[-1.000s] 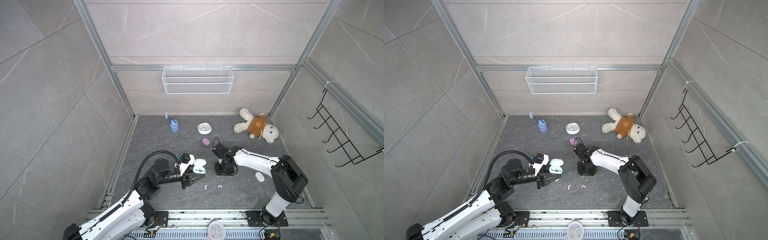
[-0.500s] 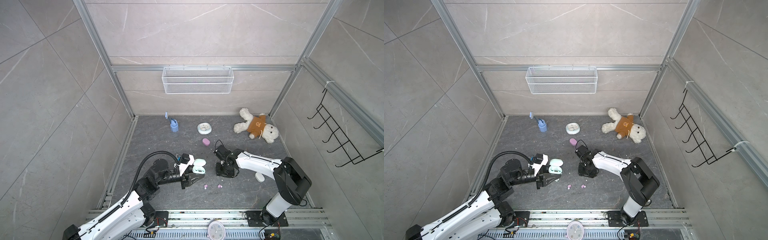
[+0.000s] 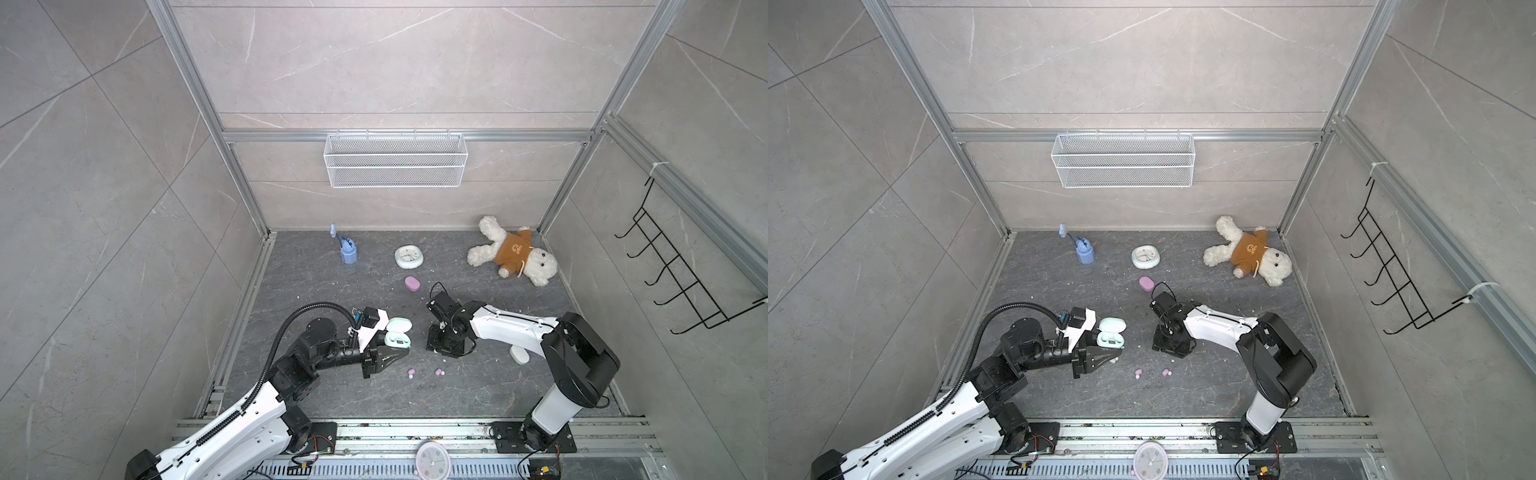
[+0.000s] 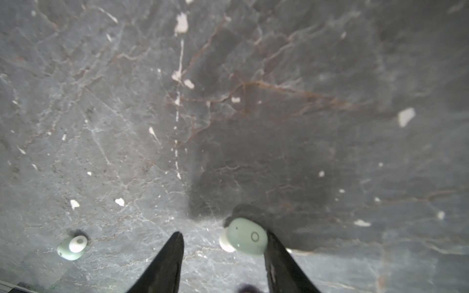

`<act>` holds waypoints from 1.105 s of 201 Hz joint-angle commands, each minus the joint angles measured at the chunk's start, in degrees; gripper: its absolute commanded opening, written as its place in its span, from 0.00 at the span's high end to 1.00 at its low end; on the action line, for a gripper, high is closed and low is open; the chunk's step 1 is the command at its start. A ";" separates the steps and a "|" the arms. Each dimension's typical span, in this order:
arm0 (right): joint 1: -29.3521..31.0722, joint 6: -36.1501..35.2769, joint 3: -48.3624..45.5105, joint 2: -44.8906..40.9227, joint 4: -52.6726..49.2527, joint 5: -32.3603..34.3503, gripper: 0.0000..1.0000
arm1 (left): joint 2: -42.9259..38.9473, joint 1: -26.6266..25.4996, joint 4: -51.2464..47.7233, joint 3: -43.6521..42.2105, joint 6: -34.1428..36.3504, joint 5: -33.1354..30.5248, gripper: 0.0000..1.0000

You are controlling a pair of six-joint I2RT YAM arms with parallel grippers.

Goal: Insert the wireless bluetooth earbuds into the charging case
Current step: 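Close the right gripper on the mint earbud and lift it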

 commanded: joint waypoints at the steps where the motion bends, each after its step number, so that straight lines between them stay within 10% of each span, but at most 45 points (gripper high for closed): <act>1: -0.54 -0.60 2.33 1.75 -0.46 0.86 0.45 | -0.78 -0.22 1.02 1.13 0.11 -0.11 0.82; 124: -1.47 -5.94 8.44 5.49 -6.57 2.60 0.44 | -0.69 -0.18 0.64 1.36 0.52 -0.51 0.82; 222: -1.78 -6.48 8.83 4.53 -8.82 3.03 0.67 | -0.65 -0.17 0.80 1.27 0.26 -0.31 0.82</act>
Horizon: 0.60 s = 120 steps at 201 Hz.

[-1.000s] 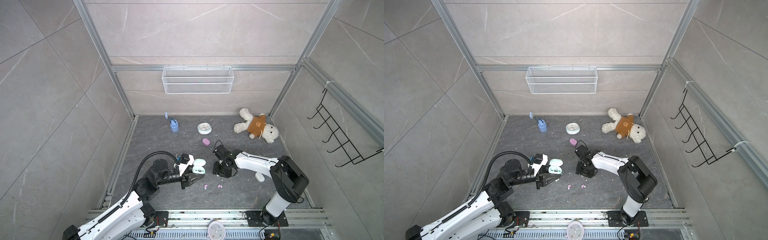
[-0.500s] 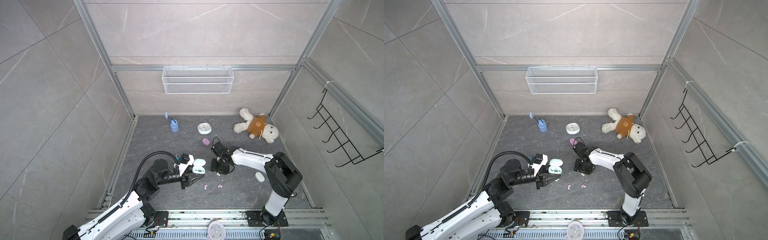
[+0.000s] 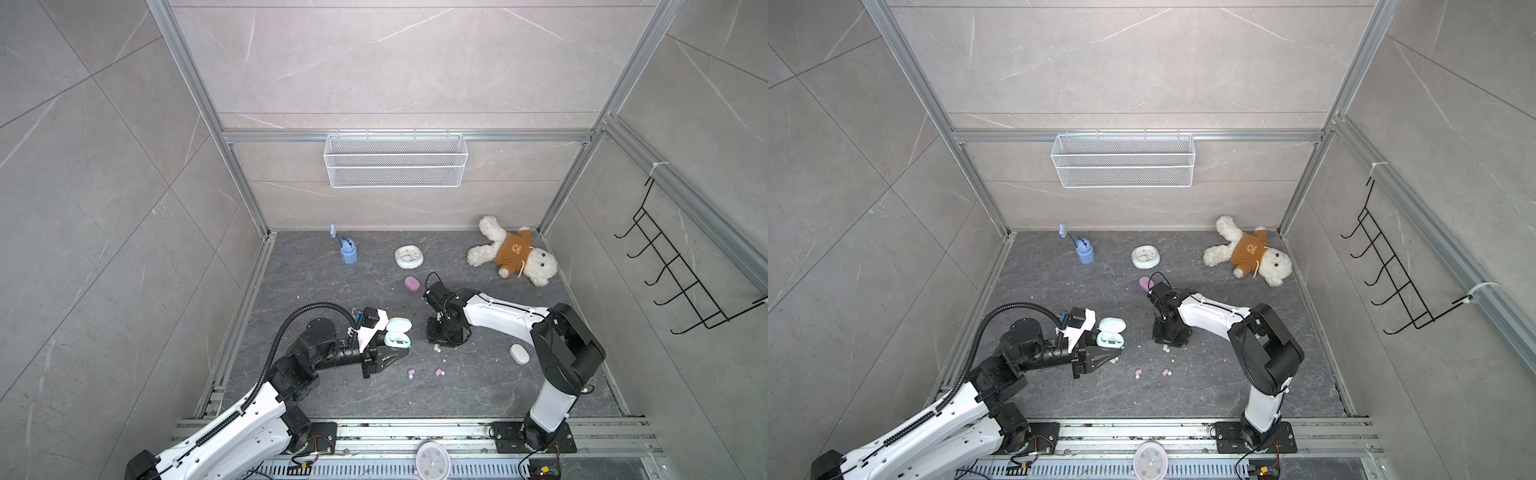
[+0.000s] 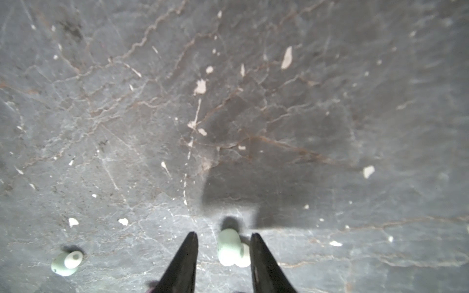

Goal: Insert the wireless bluetooth earbuds into the charging case
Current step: 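Close the right gripper on the mint earbud and lift it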

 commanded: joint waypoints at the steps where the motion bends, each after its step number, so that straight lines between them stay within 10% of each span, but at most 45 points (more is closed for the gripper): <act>1: -0.03 -0.30 0.62 -0.44 -1.64 0.86 0.67 | -0.61 -0.17 0.80 1.25 0.29 -0.28 0.82; 120: -0.02 -1.81 1.32 1.35 -2.91 -0.02 0.75 | -1.13 -0.17 0.43 1.14 0.31 -0.55 0.82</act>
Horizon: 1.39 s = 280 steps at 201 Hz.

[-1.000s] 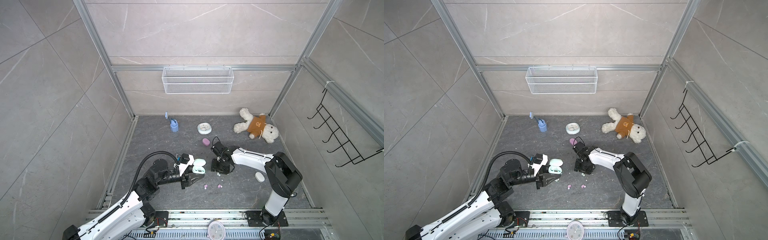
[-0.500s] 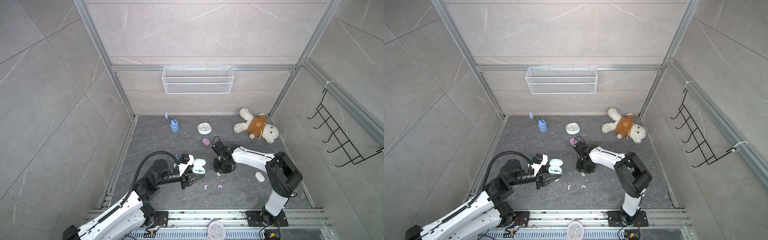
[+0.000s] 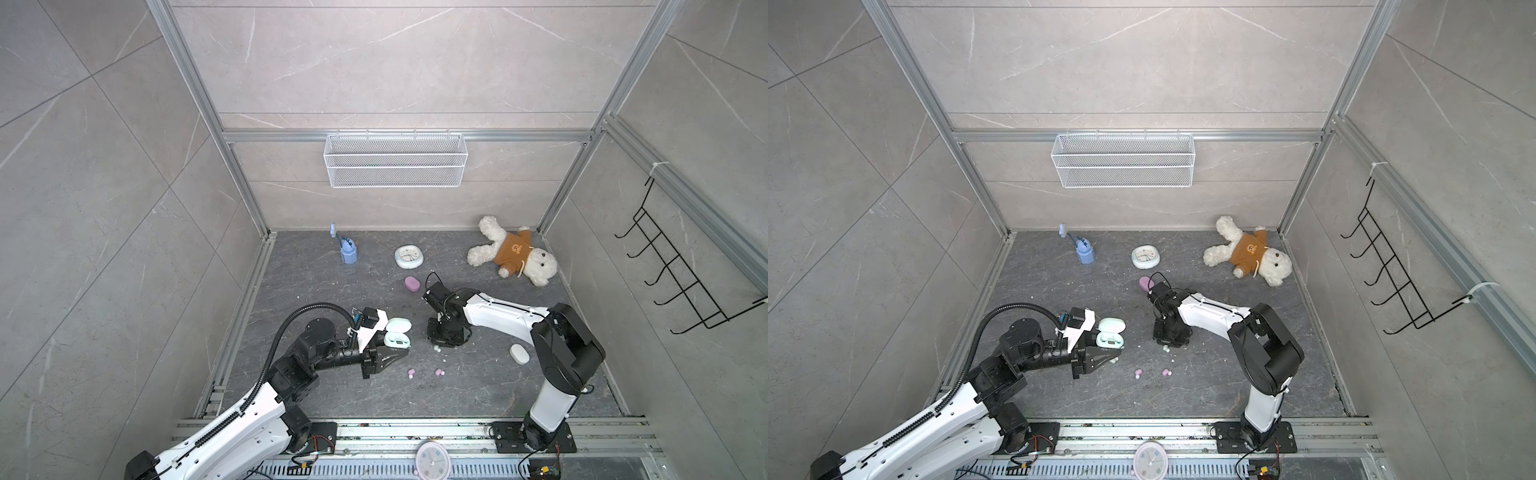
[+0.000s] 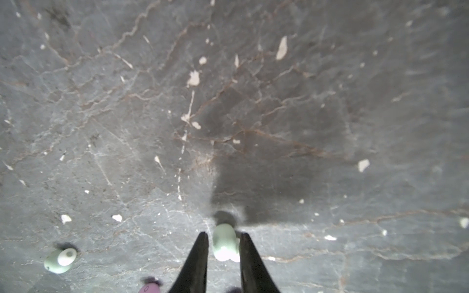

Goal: Insert the wireless bluetooth earbuds into the charging case
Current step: 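Close the right gripper on the mint earbud and lift it, then carry the mint earbud to the open case held by the left gripper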

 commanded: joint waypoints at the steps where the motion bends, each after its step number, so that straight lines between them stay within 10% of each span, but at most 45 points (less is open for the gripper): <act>1: -0.06 -1.29 1.02 1.24 -1.58 -0.04 0.75 | -0.78 -0.16 0.82 1.14 0.27 -0.56 0.82; 181: -0.02 -1.99 -0.16 2.68 -0.93 -0.42 0.87 | -0.69 -0.16 0.81 1.05 0.16 -0.99 0.82; 280: -0.41 -3.18 -0.44 -18.68 3.79 -5.56 0.88 | 6.84 -0.13 11.97 2.29 -2.12 -1.65 0.83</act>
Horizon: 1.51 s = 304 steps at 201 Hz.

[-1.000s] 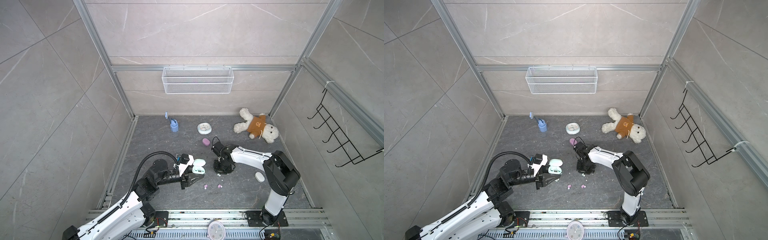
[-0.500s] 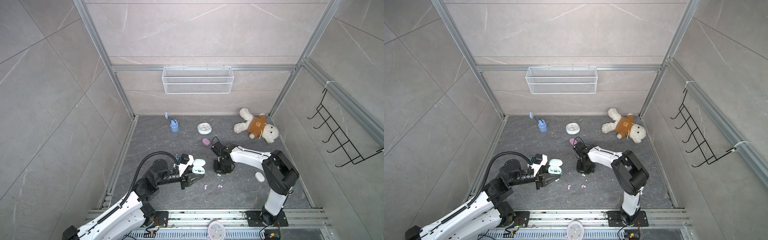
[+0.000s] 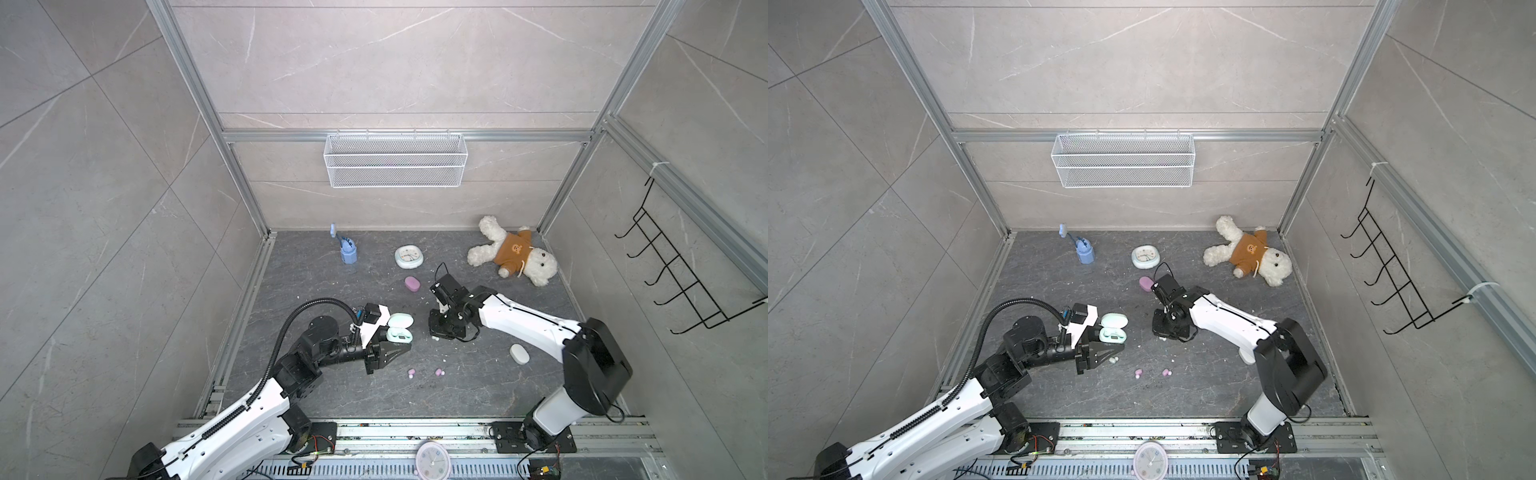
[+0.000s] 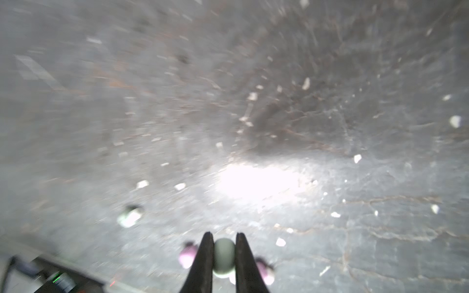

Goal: Insert the wireless bluetooth earbuds into the charging case
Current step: 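Carry the mint earbud to the open case held by the left gripper, then lower the mint earbud into the case slot and open the right gripper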

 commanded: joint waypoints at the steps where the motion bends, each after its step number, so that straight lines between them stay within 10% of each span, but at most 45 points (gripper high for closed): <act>1: -0.32 -1.37 -0.20 -7.07 1.50 -3.47 0.88 | 2.94 -0.10 6.89 2.35 -0.80 -0.36 0.83; 94: -4.00 -5.95 8.45 -27.11 -4.86 -13.04 0.87 | 21.18 3.09 21.03 11.71 -1.79 11.46 0.84; 191: -5.49 -6.44 17.35 -27.20 -2.29 -26.37 0.89 | 34.13 3.86 42.82 16.68 -12.05 19.53 0.83; 304: -5.49 -6.82 15.93 -25.26 -0.43 -26.32 0.89 | 32.51 3.73 44.14 17.20 -14.29 22.60 0.83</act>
